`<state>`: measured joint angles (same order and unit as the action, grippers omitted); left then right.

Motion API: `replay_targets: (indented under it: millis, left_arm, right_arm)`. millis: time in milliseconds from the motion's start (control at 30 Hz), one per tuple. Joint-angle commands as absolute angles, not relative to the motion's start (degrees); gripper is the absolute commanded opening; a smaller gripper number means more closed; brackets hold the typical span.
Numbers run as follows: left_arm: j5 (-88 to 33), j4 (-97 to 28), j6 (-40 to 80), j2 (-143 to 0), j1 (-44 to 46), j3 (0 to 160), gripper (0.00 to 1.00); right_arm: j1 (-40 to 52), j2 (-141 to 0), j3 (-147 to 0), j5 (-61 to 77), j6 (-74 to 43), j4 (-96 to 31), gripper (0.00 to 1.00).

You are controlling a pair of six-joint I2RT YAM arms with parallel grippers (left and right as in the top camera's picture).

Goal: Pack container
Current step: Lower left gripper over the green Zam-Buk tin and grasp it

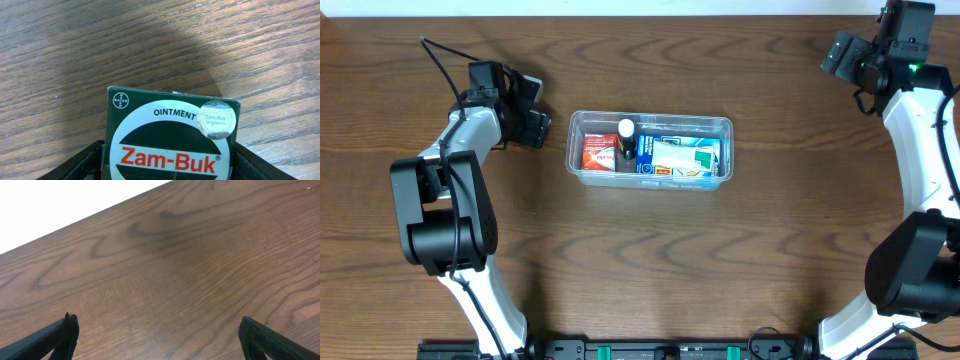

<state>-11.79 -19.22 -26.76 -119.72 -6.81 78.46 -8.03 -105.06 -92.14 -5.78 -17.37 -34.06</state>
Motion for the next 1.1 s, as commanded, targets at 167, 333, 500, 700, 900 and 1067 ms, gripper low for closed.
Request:
replay_targets:
  millis: [167,333,500,700,900,1067]
  left_arm:
    - [-10.85,-19.31,-15.03,-117.73,-6.92,79.11,0.74]
    - [-10.85,-21.10,-9.58,-113.16,-6.92,79.13,0.73]
    - [-10.83,-22.20,-9.17,-109.03,-6.92,79.13,0.72]
    - [-8.29,-22.57,-15.38,-109.89,-6.92,78.98,0.74]
    - [-6.98,-23.31,-20.80,-112.60,-6.92,78.98,0.87]
    - [-6.98,-23.27,-21.02,-113.89,-6.87,78.98,0.89]
  right_arm:
    - [-8.19,-105.14,-92.03,-5.76,-17.30,-34.13,0.99]
    - [-8.19,-105.12,-92.03,-5.76,-17.30,-34.13,0.99]
    - [-8.21,-105.12,-92.01,-5.76,-17.30,-34.13,0.99]
    - [-8.19,-105.14,-92.03,-5.76,-17.30,-34.13,0.99]
    - [-8.21,-105.12,-92.01,-5.76,-17.30,-34.13,0.99]
    - [-8.19,-105.12,-92.01,-5.76,-17.30,-34.13,0.99]
